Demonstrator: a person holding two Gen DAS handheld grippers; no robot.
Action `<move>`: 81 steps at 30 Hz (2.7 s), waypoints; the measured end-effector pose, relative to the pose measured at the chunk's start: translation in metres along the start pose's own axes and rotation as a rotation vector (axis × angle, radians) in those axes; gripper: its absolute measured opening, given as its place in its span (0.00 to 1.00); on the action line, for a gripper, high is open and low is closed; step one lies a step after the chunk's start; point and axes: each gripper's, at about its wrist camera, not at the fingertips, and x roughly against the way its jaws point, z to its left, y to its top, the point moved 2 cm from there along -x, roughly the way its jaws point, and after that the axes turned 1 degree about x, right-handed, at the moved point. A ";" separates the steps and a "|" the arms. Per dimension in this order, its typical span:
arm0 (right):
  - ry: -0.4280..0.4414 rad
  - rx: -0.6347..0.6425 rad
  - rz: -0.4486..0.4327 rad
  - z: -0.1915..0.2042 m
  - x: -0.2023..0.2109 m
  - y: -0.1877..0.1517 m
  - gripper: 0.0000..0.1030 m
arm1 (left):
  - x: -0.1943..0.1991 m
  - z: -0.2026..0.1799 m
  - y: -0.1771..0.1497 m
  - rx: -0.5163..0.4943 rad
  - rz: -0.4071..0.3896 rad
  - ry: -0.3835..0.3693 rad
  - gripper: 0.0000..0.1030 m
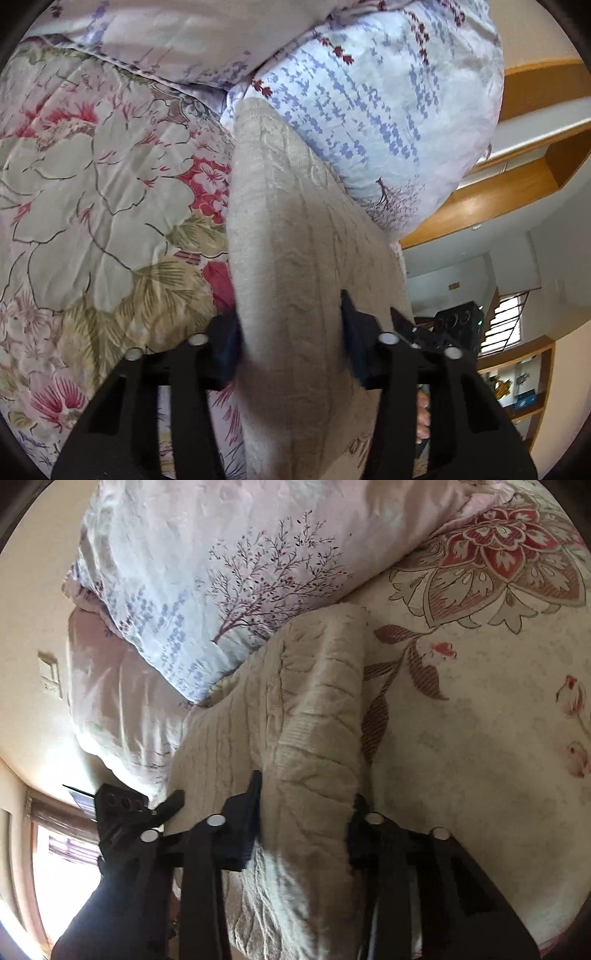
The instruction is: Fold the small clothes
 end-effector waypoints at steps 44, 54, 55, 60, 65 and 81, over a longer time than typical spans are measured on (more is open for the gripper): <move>-0.195 0.317 -0.093 0.110 -0.056 -0.058 0.09 | 0.139 -0.018 -0.056 -0.572 -0.244 0.407 0.62; -0.302 0.321 -0.052 0.099 -0.082 -0.053 0.10 | 0.101 -0.008 -0.052 -0.584 -0.143 0.541 0.62; -0.305 0.338 -0.065 0.103 -0.078 -0.055 0.12 | 0.101 -0.009 -0.054 -0.598 -0.152 0.547 0.62; -0.272 0.449 -0.154 0.130 -0.039 -0.082 0.37 | 0.130 -0.009 -0.067 -0.566 -0.237 0.514 0.66; -0.249 0.629 -0.132 0.157 -0.030 -0.127 0.37 | 0.161 0.009 -0.081 -0.532 -0.289 0.608 0.69; -0.367 0.621 -0.161 0.152 -0.035 -0.153 0.90 | 0.168 0.037 -0.102 -0.461 -0.261 0.602 0.81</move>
